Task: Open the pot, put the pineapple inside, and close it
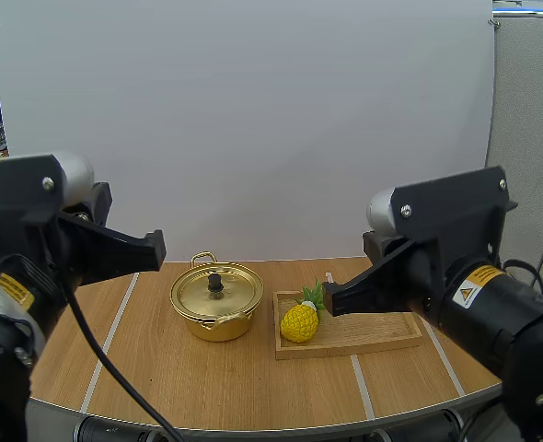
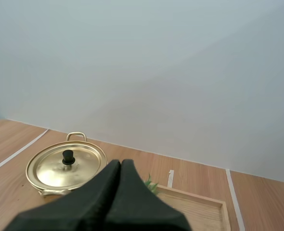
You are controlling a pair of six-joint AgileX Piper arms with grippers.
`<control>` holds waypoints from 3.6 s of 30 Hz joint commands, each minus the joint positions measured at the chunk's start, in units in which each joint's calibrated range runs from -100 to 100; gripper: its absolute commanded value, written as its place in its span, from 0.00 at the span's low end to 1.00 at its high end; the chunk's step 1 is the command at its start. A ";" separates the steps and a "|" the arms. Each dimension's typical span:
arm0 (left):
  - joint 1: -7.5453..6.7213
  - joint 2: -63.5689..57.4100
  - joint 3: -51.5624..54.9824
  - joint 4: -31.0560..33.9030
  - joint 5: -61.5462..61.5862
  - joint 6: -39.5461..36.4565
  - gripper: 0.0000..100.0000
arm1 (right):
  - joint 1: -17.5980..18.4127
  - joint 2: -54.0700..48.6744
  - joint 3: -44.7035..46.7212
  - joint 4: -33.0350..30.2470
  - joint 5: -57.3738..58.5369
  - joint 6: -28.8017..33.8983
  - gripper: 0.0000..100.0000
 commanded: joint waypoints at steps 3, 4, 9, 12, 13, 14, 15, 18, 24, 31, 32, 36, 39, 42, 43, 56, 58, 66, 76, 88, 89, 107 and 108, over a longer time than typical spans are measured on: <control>0.05 0.00 -2.07 0.33 7.93 0.71 0.00 | -0.17 0.00 -1.80 0.36 5.68 0.25 0.00; 0.05 0.00 -2.07 0.33 8.73 1.29 0.00 | -0.17 0.00 -1.80 0.36 6.30 0.25 0.00; 0.05 5.21 -2.07 0.33 9.56 2.51 0.00 | -0.17 3.19 -1.80 0.36 6.94 1.97 0.00; 0.05 10.74 -2.07 0.33 7.68 2.72 0.00 | -0.17 7.62 -1.80 0.53 6.75 2.07 0.00; 0.05 12.21 -2.07 0.33 7.05 2.81 0.00 | -0.17 9.30 -1.80 0.53 6.75 2.07 0.00; 0.05 14.24 -2.07 0.33 5.93 2.81 0.00 | -0.17 10.93 -1.80 0.53 6.75 2.07 0.00; 0.05 15.55 -2.07 0.33 5.04 2.81 0.00 | -0.17 12.28 -1.80 0.53 6.75 2.07 0.00; 0.05 19.51 -2.07 0.33 2.99 2.81 0.00 | -0.17 16.90 -1.80 0.53 6.75 2.07 0.00; 0.05 26.12 -2.07 0.33 2.84 2.44 0.42 | -0.17 22.00 -1.80 0.53 6.18 1.78 0.47; 0.05 29.64 -2.07 0.33 3.24 4.69 1.00 | -0.17 21.74 -1.80 1.10 0.30 2.02 1.00; 0.05 29.64 -2.07 0.33 3.24 5.50 1.00 | -0.17 21.74 -1.80 1.41 0.08 2.02 1.00; 0.05 29.64 -2.07 0.11 2.65 9.06 1.00 | -0.17 21.74 -1.80 3.15 -0.13 2.02 1.00; 0.05 30.53 -2.07 -0.93 2.10 14.37 1.00 | -0.17 21.74 -1.80 4.46 -0.66 2.02 1.00; 0.05 33.52 -2.07 -4.67 2.10 20.17 1.00 | -0.17 21.74 -1.80 4.86 -1.82 2.02 1.00; 0.05 34.74 -2.07 -6.11 2.10 21.99 1.00 | -0.17 21.74 -1.80 4.86 -1.97 2.02 1.00; -0.03 60.06 -13.73 -17.68 7.06 35.19 1.00 | -0.17 21.74 -1.80 4.86 -1.70 2.02 1.00; -0.03 66.60 -17.74 -17.68 8.08 35.60 1.00 | -0.17 21.74 -1.80 4.86 -1.31 2.02 1.00; -1.02 83.33 -28.41 -17.46 15.64 36.38 1.00 | -0.17 21.74 -1.80 4.86 -1.31 2.02 1.00; -1.33 93.30 -29.67 -16.38 14.35 36.38 1.00 | -0.17 21.74 -1.80 4.86 -0.66 2.02 1.00; -1.33 99.71 -29.67 -16.24 10.54 36.38 1.00 | -0.17 21.74 -1.80 4.86 -0.66 2.02 1.00; -1.33 99.93 -29.67 -16.24 10.54 36.38 1.00 | -0.17 21.74 -1.80 4.86 -0.66 2.02 1.00; -1.33 100.77 -29.67 -16.12 10.53 36.38 0.49 | -0.17 21.74 -1.80 4.86 -0.66 2.02 1.00; -1.33 100.77 -29.67 -16.12 10.88 36.38 0.38 | -0.17 21.74 -1.80 4.86 -0.66 2.02 1.00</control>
